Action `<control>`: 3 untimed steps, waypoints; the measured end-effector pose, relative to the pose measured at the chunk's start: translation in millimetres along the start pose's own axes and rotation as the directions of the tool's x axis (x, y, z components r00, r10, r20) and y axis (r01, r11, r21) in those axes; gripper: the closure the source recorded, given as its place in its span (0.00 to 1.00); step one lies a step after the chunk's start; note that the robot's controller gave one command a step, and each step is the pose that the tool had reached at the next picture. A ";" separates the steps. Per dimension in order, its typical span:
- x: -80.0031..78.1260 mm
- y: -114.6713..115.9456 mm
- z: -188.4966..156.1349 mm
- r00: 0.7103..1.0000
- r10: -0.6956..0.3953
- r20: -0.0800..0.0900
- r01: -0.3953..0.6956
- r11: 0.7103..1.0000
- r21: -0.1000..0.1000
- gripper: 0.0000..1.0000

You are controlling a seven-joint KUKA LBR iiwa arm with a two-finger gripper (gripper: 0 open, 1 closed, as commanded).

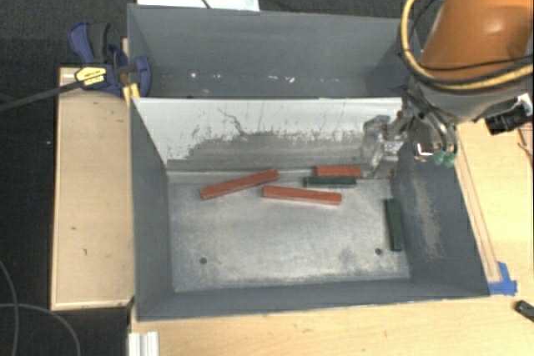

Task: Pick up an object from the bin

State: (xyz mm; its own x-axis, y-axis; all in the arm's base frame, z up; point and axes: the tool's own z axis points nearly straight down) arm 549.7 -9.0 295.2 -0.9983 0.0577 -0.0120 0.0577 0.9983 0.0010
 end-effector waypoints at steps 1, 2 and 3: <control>-28.4 25.7 112.8 0.991 0.129 -0.016 -0.129 0.992 0.002 1.00; -29.4 24.3 108.3 0.992 0.129 -0.009 -0.129 0.992 0.002 0.00; -20.3 79.4 218.3 0.994 -0.104 -0.016 0.104 0.995 -0.002 0.00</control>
Offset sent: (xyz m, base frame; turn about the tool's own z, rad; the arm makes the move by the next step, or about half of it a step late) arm 0.0313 0.0227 -0.1085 0.1314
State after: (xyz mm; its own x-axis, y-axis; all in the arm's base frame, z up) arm 577.1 69.1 77.2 -0.9989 -0.0464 0.0042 -0.0463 0.9989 0.0017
